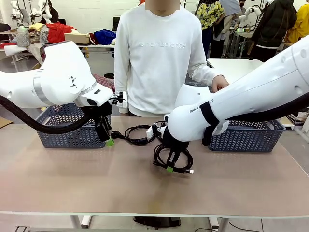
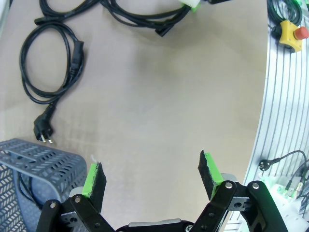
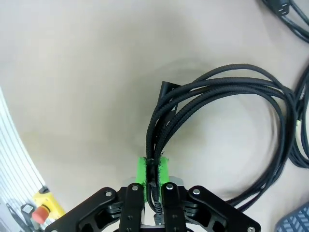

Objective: Organize the cables according to human instructions.
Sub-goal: Pick up a bundle of cables and place it in the basket indicated by the human.

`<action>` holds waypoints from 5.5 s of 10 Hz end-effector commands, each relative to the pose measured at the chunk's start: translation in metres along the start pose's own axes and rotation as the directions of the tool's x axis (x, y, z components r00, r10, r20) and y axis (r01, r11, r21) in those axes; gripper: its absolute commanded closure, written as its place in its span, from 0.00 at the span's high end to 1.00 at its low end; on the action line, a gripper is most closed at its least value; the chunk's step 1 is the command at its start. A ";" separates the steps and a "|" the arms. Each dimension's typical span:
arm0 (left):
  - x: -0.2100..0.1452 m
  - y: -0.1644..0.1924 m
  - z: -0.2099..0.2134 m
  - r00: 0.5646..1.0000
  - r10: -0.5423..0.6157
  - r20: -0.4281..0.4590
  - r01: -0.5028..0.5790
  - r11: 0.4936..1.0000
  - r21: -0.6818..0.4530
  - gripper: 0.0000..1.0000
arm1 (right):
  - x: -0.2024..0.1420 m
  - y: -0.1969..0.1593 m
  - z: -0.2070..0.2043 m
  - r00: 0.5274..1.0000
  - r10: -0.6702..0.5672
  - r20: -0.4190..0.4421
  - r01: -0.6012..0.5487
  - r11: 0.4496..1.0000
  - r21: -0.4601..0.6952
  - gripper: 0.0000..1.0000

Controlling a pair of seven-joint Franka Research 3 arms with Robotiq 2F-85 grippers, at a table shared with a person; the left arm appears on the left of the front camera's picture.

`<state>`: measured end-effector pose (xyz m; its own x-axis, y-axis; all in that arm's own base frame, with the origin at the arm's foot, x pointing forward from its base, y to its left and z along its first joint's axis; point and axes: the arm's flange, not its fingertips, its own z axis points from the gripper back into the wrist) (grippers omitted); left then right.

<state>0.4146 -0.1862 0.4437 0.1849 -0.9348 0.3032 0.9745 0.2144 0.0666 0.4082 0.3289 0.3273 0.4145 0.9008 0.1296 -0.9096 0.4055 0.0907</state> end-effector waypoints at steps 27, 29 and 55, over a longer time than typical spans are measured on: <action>-0.001 0.000 0.002 1.000 0.003 -0.002 -0.003 1.000 -0.001 1.00 | -0.135 -0.203 0.185 0.966 0.238 -0.104 -0.256 0.939 -0.228 0.11; -0.001 0.000 0.002 1.000 0.003 -0.002 -0.003 1.000 -0.001 1.00 | -0.144 -0.212 0.175 0.964 0.237 -0.124 -0.260 0.936 -0.236 0.11; -0.001 0.000 0.002 1.000 0.003 -0.002 -0.003 1.000 -0.001 1.00 | -0.164 -0.239 0.145 0.981 0.151 -0.122 -0.173 0.966 -0.191 1.00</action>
<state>0.4151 -0.1863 0.4442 0.1848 -0.9346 0.3039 0.9744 0.2145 0.0673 0.5620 0.0617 0.4272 0.2655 0.9639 0.0203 -0.9561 0.2660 -0.1229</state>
